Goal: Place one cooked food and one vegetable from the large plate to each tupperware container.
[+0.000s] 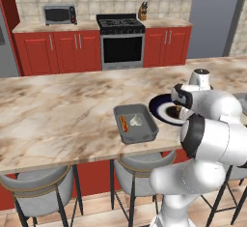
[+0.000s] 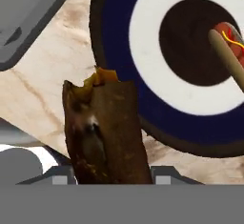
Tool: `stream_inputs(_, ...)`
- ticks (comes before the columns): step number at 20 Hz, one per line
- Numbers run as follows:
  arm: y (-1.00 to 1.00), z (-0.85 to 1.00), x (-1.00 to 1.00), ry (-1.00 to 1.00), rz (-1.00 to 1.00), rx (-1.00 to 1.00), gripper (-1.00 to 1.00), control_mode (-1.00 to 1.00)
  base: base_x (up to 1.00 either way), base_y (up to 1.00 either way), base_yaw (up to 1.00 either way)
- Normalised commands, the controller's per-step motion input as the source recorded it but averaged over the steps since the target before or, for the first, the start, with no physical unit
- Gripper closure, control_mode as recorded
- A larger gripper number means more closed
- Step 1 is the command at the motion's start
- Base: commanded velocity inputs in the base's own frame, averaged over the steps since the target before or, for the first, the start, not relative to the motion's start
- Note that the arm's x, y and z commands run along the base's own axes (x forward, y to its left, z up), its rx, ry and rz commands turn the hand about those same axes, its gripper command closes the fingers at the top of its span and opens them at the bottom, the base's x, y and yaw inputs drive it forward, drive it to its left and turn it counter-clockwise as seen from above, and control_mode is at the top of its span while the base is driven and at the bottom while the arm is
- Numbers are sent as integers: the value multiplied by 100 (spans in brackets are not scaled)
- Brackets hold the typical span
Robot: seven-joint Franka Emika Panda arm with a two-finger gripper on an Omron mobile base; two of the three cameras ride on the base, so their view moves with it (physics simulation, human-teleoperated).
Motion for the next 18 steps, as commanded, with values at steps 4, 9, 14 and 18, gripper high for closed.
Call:
stream_inputs(4, 45, 41, -17, 0, -52, 20, 100, -100, 0, 0, 0)
stream_inputs(9, 23, 44, -14, -1, -34, 21, 100, -100, 0, 0, 0)
stream_inputs(14, 16, 42, -16, -1, -12, 2, 100, -100, 0, 0, 0)
stream_inputs(18, 0, 78, -88, -3, -4, 5, 100, -100, 0, 0, 0)
